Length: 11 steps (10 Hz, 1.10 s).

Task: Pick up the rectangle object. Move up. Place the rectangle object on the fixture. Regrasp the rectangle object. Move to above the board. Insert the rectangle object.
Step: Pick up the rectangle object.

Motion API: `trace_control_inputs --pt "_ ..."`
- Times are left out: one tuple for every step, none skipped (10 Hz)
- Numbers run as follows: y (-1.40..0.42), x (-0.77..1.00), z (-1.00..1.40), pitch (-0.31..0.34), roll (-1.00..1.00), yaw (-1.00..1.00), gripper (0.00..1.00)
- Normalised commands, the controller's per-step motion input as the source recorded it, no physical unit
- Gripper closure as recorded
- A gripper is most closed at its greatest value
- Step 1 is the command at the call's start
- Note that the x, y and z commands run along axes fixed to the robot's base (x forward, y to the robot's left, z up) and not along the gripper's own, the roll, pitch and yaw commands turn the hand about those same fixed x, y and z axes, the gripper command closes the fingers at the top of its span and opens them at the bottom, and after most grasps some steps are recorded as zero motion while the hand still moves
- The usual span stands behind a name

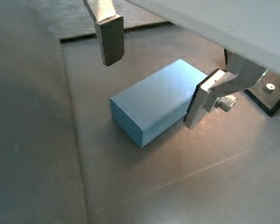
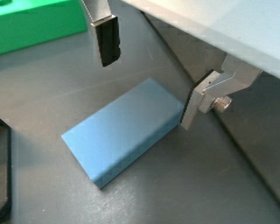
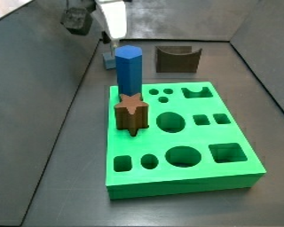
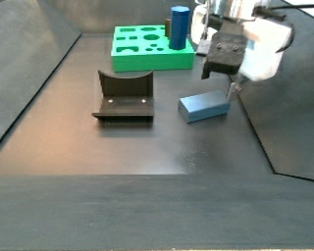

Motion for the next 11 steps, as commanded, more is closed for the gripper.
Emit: trace_control_inputs --pt "-0.07 0.0 -0.57 -0.129 0.05 -0.34 0.0" --pt "-0.07 0.0 -0.67 -0.13 0.09 -0.38 0.0" --pt "-0.09 0.0 -0.77 -0.119 0.12 -0.41 0.0" --pt "-0.02 0.0 -0.83 -0.06 0.18 -0.42 0.0" --pt "0.0 -0.01 -0.87 -0.01 0.21 -0.35 0.0" --pt "0.0 0.0 -0.89 0.0 0.22 -0.26 0.0" --pt "0.04 -0.12 -0.73 -0.059 0.13 -0.28 0.0" --pt "-0.05 -0.64 -0.02 -0.109 0.13 -0.38 0.0" --pt "0.0 0.0 0.0 0.0 0.0 0.0 0.0" --pt "0.0 0.0 0.0 0.0 0.0 0.0 1.0" --pt "0.0 0.0 0.0 0.0 0.0 0.0 1.0"
